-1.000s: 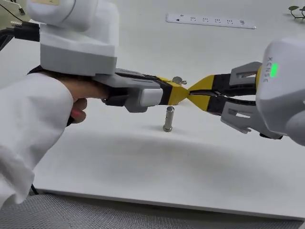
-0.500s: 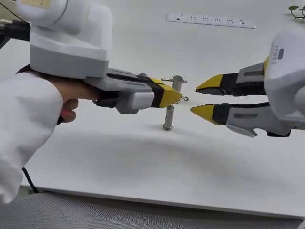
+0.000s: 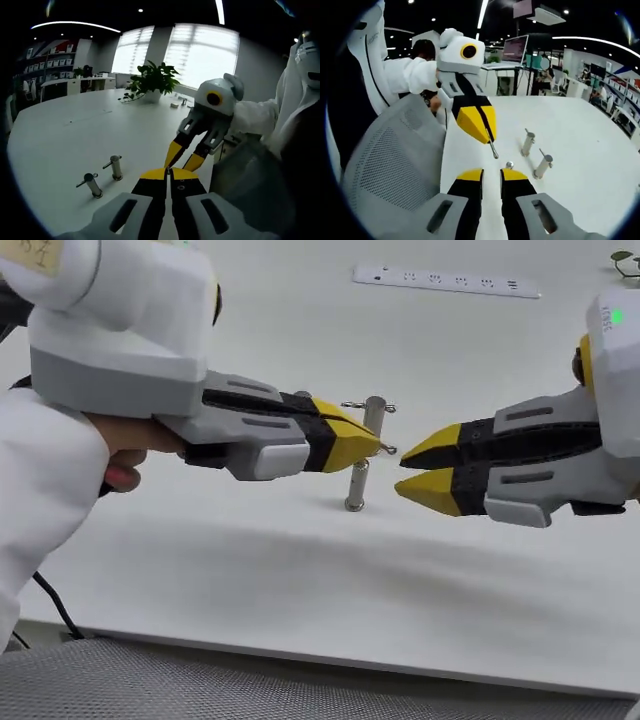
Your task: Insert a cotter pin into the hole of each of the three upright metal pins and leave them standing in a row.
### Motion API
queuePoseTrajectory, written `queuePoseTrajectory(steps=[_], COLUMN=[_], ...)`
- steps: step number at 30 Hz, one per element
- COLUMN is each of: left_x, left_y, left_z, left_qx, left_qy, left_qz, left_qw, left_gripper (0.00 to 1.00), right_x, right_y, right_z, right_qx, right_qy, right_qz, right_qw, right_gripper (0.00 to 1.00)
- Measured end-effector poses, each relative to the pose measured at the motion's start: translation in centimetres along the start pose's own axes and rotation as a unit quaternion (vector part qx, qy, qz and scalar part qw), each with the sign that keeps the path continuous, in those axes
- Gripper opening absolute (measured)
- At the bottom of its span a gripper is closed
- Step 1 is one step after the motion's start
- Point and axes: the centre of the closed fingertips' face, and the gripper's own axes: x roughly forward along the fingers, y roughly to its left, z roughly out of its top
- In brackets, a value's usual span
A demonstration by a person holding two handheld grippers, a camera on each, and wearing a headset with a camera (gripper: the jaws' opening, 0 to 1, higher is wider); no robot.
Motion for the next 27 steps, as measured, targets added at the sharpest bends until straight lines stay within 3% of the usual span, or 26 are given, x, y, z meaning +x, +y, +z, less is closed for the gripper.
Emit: queuePoseTrajectory(steps=[16,27], left_x=[0.4,0.2], left_y=[-1.4,-1.3], left_z=[-0.3,-1.5], left_qx=[0.062,0.109], left_qy=[0.01,0.048], left_qz=[-0.043,-0.055], left_qw=[0.9971,0.9914], left_gripper=[0.0,0.0], right_x=[0.3,0.3], right_y=[1.4,2.1], right_z=[0.7,0.4], right_qx=[-0.004,-0.021], right_qy=[-0.011,0.002], right_qz=[0.018,0.041], right_qw=[0.9998,0.9989], right_gripper=[0.0,0.0])
